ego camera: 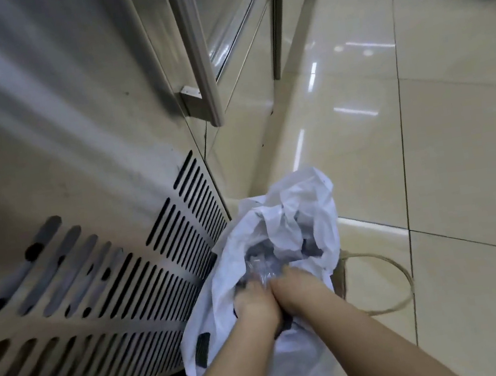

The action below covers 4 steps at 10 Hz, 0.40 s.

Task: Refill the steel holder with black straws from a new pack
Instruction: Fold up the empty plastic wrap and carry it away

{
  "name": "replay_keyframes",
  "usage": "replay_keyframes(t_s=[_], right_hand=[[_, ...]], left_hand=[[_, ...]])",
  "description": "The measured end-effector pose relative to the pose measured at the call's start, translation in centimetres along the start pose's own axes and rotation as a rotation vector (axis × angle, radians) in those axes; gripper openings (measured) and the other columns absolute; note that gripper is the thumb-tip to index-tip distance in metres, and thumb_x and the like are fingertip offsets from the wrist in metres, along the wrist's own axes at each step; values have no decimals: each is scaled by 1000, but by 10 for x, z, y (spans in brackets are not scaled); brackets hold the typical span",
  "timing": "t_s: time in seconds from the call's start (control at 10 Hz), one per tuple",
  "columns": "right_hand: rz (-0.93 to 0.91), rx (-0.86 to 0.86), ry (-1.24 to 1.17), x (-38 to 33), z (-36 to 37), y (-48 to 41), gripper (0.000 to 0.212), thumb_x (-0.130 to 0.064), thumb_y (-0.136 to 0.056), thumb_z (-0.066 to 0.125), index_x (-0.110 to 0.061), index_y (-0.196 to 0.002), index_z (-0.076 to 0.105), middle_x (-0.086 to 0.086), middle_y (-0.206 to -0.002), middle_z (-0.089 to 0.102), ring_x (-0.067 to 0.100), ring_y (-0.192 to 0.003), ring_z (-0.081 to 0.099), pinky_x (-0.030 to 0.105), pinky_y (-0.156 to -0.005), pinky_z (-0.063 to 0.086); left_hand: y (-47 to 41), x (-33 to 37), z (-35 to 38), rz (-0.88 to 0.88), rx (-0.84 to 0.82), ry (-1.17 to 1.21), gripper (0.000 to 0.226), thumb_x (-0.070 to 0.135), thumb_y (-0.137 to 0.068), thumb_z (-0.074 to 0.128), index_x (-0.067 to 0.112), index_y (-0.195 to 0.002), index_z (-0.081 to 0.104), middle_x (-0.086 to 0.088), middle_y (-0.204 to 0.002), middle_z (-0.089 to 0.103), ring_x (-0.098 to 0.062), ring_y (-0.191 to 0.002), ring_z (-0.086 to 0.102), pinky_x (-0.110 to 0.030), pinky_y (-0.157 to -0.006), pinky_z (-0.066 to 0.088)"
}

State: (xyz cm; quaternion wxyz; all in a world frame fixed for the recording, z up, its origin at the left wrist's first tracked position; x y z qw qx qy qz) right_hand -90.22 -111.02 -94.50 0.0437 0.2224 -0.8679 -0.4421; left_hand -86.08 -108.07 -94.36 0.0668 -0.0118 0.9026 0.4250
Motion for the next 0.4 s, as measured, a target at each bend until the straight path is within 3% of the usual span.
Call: replay_keyframes(t_s=[0.1, 0.2, 0.3, 0.4], right_hand=[[4, 8, 70, 1, -5, 3, 35, -11, -93, 44, -6, -128, 49, 13, -136, 51, 28, -125, 46, 36, -101, 36], [-55, 227, 5, -7, -39, 22, 32, -7, -92, 43, -3, -123, 49, 15, -127, 56, 28, -119, 51, 35, -94, 41], [-95, 345, -180, -11, -67, 53, 29, -8, -88, 46, -4, -116, 47, 15, -120, 55, 31, -110, 53, 36, -75, 40], [-103, 441, -329, -7, -90, 105, 28, -15, -87, 45, -10, -114, 48, 12, -109, 60, 32, -97, 57, 32, -65, 37]], left_hand=[[-5, -2, -3, -6, -36, 172, 95, 34, -84, 60, 17, -147, -9, -13, -157, 0, -29, -142, 13, -36, -113, 22], [3, -16, -24, 10, 33, 441, 114, 34, -72, 72, 16, -146, -13, -8, -157, -6, -25, -144, 10, -38, -116, 20], [30, -25, -51, 68, 73, 404, 77, 29, -74, 70, 13, -140, 34, -7, -141, 43, -26, -123, 47, -40, -95, 44], [92, -26, -95, 97, 290, 345, 48, 25, -79, 61, 16, -124, 47, -4, -115, 62, -25, -102, 60, -34, -70, 41]])
Point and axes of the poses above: each hand's wrist, its own y-axis away from the middle knuckle, its own z-axis out of the palm, x = y × z, the point moved 9 cm from there along -y, towards the middle knuckle
